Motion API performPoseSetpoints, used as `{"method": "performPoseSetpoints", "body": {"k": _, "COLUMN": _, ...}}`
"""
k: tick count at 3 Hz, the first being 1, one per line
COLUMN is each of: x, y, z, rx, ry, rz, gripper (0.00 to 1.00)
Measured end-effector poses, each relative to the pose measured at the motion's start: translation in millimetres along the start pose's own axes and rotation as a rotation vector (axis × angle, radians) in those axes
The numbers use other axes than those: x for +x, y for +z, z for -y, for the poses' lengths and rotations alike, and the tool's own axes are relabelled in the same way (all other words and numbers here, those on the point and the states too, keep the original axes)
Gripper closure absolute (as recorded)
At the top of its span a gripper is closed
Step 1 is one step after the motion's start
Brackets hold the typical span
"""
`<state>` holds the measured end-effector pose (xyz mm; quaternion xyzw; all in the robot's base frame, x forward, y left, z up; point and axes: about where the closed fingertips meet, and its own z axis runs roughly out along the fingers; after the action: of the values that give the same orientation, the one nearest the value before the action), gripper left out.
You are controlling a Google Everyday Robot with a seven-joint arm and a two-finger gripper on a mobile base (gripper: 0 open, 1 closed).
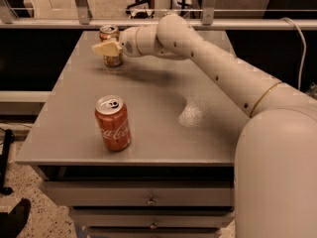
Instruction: Move orange can near redbull can
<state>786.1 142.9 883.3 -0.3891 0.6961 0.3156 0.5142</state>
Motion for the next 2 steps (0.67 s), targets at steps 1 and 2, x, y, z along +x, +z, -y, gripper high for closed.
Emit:
{"method": "performPoseSetpoints", "body": {"k": 1, "x": -1.9, "y": -22.8, "z": -2.4, "rx": 0.014, "ry": 0.014, "rz": 0.026, "gripper": 0.8}}
{"method": "performPoseSetpoints", "body": {"k": 2, "x": -5.1, "y": -75.1, "z": 1.4, "rx": 0.061, "ry": 0.012, "rz": 0.047, "gripper": 1.0}}
